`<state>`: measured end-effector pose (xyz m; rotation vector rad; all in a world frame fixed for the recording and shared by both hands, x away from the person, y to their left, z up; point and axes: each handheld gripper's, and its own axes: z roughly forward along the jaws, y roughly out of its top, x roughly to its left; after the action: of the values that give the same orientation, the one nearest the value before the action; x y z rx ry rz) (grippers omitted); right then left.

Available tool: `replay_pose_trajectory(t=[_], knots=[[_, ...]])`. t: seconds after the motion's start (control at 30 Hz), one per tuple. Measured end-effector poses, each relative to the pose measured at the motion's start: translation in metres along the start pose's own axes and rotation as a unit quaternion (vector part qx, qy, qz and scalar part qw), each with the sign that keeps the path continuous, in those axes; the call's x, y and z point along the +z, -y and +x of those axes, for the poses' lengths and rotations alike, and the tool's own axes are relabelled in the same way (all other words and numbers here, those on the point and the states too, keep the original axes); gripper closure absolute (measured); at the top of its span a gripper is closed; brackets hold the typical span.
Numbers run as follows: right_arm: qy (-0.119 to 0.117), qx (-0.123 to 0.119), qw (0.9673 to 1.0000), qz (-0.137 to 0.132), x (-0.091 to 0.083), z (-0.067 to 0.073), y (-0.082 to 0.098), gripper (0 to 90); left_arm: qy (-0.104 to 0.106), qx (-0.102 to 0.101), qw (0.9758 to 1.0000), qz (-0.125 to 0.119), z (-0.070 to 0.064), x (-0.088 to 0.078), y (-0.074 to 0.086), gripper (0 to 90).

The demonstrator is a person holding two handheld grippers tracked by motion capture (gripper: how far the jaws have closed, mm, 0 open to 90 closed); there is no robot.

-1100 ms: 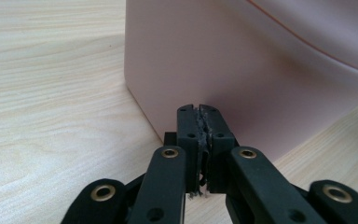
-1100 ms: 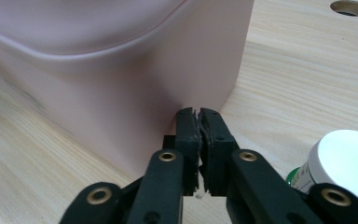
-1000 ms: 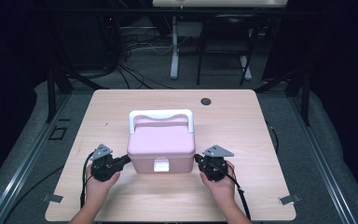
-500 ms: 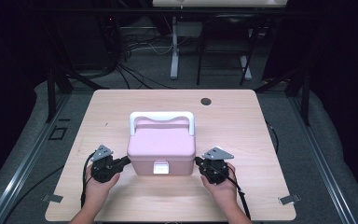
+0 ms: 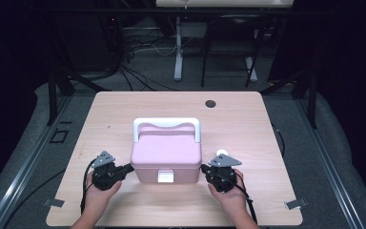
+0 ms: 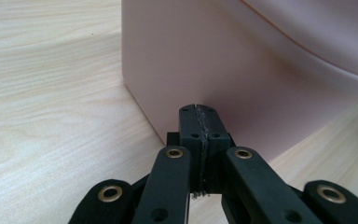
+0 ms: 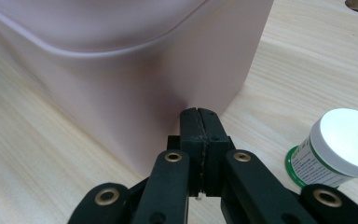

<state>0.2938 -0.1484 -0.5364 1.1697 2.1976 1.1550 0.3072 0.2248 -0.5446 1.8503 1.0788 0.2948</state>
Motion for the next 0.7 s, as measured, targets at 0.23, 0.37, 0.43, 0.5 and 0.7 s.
replay_pose_trajectory(t=[0.23,0.37,0.43,0.5,0.7], knots=[[-0.002,-0.011,0.9999,0.004,-0.006,0.003,0.003,90.0,0.006,0.004,1.0000,0.007,-0.006,-0.005,0.004,90.0],[-0.010,-0.010,0.9999,0.007,-0.010,0.003,0.005,90.0,0.009,0.007,0.9998,0.013,-0.009,-0.009,0.006,90.0],[-0.014,-0.008,0.9998,0.013,-0.012,0.003,0.005,90.0,0.013,0.007,0.9998,0.014,-0.011,-0.010,0.007,90.0],[-0.014,-0.008,0.9998,0.013,-0.013,0.003,0.006,90.0,0.014,0.009,0.9997,0.019,-0.012,-0.011,0.007,90.0],[-0.018,-0.004,0.9997,0.015,-0.019,0.004,0.010,90.0,0.019,0.013,0.9995,0.021,-0.017,-0.014,0.009,90.0]])
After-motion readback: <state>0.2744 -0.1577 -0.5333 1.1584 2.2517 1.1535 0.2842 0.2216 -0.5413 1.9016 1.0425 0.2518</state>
